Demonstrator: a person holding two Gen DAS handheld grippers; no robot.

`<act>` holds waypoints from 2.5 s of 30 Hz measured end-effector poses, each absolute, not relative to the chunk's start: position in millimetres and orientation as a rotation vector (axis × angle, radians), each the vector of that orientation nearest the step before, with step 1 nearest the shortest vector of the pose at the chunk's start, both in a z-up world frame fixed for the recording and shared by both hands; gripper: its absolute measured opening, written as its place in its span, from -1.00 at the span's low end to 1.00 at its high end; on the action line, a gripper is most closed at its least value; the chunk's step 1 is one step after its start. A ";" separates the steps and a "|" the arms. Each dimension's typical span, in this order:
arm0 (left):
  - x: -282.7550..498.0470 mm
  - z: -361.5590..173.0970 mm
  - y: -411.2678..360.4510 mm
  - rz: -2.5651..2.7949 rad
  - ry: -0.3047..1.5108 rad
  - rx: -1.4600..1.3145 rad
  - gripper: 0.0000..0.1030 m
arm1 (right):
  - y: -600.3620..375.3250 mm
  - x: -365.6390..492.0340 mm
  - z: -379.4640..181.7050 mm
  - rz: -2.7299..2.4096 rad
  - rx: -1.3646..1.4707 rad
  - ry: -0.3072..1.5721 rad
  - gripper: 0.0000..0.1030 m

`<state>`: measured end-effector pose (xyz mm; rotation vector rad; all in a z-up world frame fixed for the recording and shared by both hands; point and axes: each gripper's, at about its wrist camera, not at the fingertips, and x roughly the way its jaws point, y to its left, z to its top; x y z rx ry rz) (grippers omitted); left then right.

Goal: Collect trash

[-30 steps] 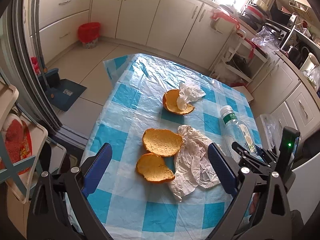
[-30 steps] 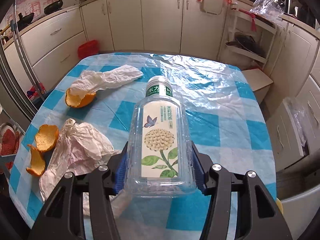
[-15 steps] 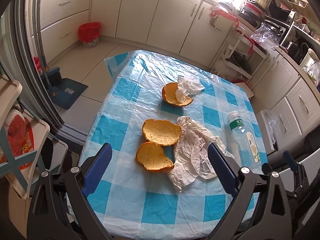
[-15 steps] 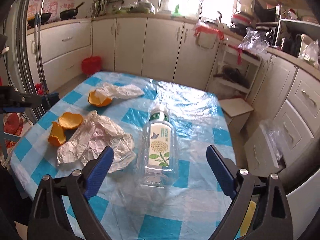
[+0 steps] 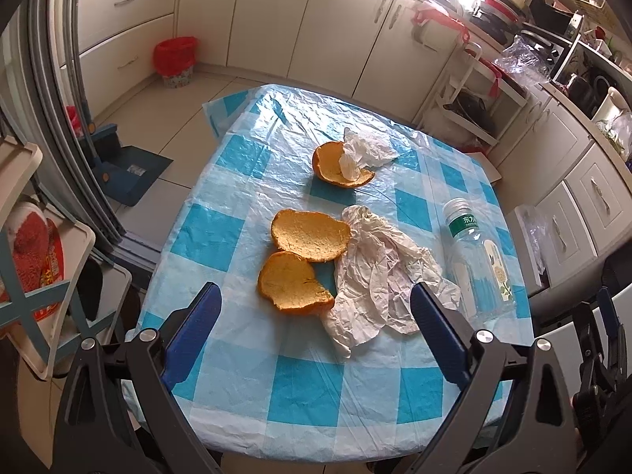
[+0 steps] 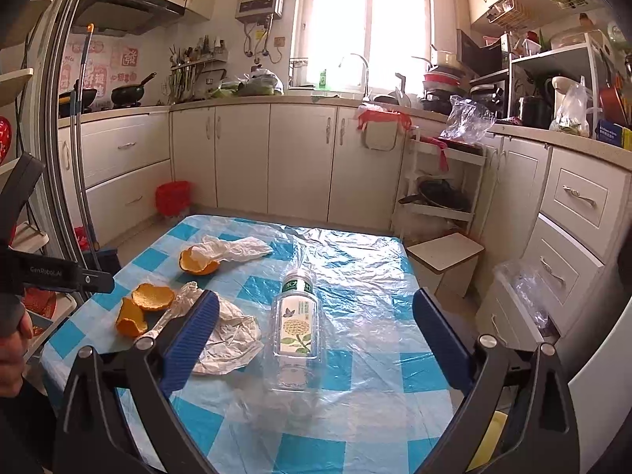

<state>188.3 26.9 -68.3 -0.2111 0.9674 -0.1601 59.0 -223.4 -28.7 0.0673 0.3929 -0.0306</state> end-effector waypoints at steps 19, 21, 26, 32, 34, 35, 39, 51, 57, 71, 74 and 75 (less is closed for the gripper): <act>187.9 -72.1 23.2 -0.156 0.972 -0.197 0.79 | -215.5 51.1 -29.0 -0.018 0.035 0.374 0.85; 188.1 -72.4 22.9 -0.156 0.973 -0.196 0.79 | -215.4 50.6 -28.5 -0.017 0.035 0.372 0.85; 188.3 -73.8 21.8 -0.155 0.976 -0.195 0.79 | -215.1 50.4 -28.2 -0.016 0.035 0.374 0.85; 188.0 -76.4 18.7 -0.156 0.980 -0.187 0.79 | -214.5 49.7 -28.3 -0.014 0.033 0.374 0.85; 188.9 -76.4 18.6 -0.156 0.981 -0.186 0.79 | -214.7 50.0 -28.6 -0.014 0.033 0.374 0.85; 188.8 -76.6 18.3 -0.156 0.982 -0.185 0.79 | -214.7 50.0 -28.7 -0.014 0.034 0.375 0.85; 188.8 -76.4 18.2 -0.157 0.981 -0.185 0.79 | -213.8 49.5 -28.8 -0.013 0.032 0.375 0.85; 186.7 -77.4 21.4 -0.143 0.970 -0.165 0.79 | -207.7 49.4 -24.5 0.030 0.048 0.357 0.85; 186.0 -80.7 41.5 -0.110 0.972 -0.147 0.79 | -172.5 57.9 -33.3 0.244 0.035 0.426 0.85; 196.0 -91.8 28.0 -0.115 0.995 -0.067 0.79 | -151.7 79.1 -73.9 0.301 -0.024 0.619 0.85; 198.0 -98.2 19.6 -0.123 1.013 -0.042 0.79 | -154.6 78.0 -74.0 0.300 -0.024 0.619 0.85; 198.5 -100.4 17.6 -0.123 1.017 -0.034 0.79 | -155.7 77.5 -73.5 0.299 -0.022 0.617 0.85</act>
